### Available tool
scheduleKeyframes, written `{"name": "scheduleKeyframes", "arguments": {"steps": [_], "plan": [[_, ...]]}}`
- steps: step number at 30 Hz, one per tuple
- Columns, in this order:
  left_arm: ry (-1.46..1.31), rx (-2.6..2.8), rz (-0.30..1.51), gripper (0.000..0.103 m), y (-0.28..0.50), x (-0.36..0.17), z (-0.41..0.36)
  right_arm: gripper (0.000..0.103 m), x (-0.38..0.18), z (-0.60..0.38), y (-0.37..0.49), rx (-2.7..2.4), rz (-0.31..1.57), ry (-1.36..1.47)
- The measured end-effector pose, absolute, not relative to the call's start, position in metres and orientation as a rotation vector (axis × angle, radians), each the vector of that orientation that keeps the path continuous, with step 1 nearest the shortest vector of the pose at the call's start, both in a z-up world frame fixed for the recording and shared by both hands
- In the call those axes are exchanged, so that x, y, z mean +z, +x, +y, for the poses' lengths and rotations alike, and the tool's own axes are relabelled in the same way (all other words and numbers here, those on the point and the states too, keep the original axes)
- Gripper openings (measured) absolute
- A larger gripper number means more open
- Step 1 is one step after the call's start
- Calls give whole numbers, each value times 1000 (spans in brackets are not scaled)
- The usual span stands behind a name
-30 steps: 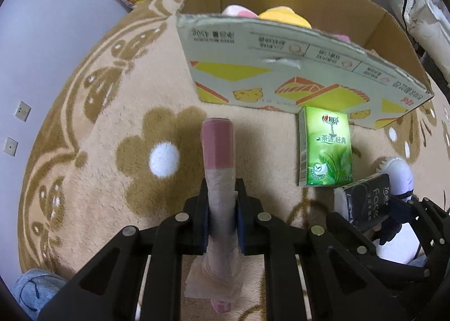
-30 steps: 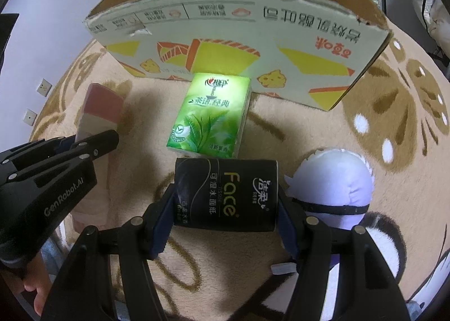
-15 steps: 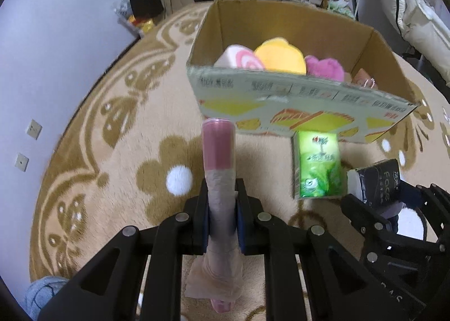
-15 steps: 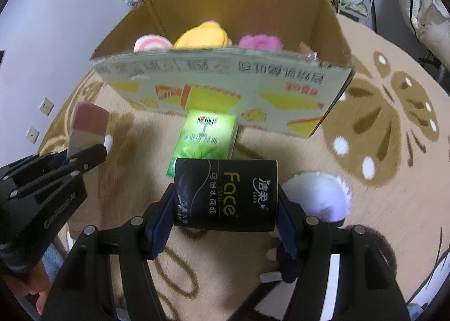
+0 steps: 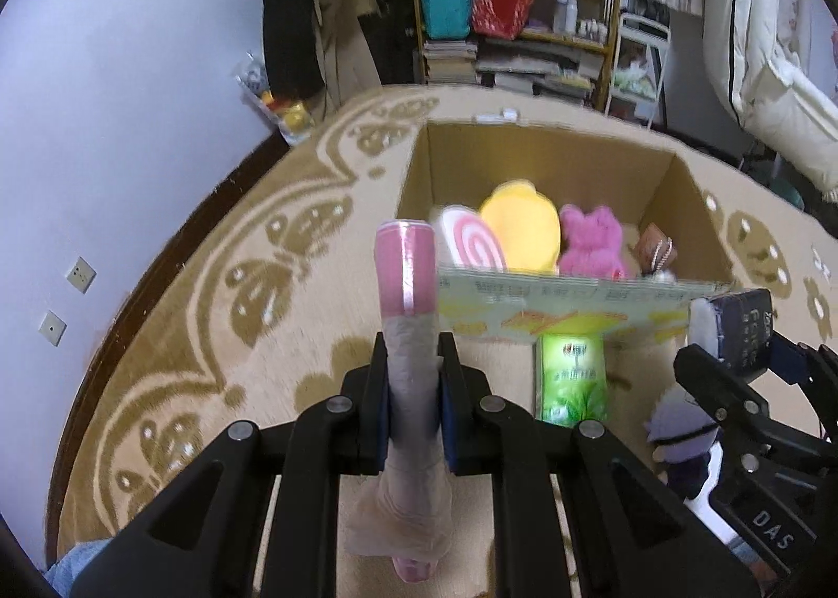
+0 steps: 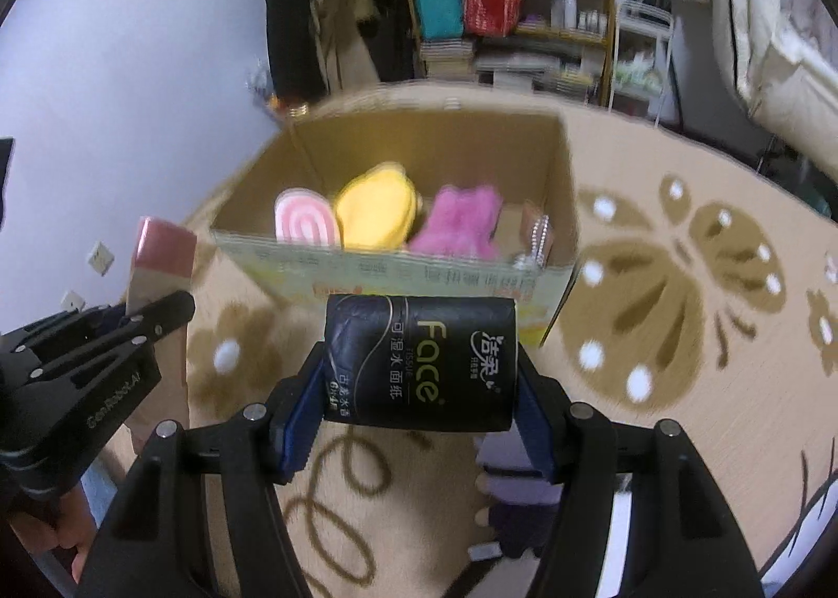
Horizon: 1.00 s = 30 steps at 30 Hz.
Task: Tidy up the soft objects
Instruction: 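Lift pink-capped tube with left tool while right tool carries Face pack over box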
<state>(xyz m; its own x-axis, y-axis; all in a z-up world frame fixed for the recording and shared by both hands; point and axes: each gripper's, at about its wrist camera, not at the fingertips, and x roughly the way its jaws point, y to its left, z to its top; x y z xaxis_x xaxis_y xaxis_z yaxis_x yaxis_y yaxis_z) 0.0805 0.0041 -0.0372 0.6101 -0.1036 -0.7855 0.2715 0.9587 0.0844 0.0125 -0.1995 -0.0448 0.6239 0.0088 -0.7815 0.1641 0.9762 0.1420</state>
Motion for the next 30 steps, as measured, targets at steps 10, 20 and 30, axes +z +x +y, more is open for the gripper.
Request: {"name": "scheduleKeyframes", "arguments": {"steps": [10, 20, 30], "plan": [[165, -242, 756, 14, 88, -7, 4, 68, -20, -202, 20, -92, 783, 213], [173, -219, 668, 14, 107, 20, -3, 68, 0, -211, 33, -108, 670, 193], [135, -198, 607, 14, 134, 45, -4, 68, 3, -223, 57, -135, 632, 186]]}}
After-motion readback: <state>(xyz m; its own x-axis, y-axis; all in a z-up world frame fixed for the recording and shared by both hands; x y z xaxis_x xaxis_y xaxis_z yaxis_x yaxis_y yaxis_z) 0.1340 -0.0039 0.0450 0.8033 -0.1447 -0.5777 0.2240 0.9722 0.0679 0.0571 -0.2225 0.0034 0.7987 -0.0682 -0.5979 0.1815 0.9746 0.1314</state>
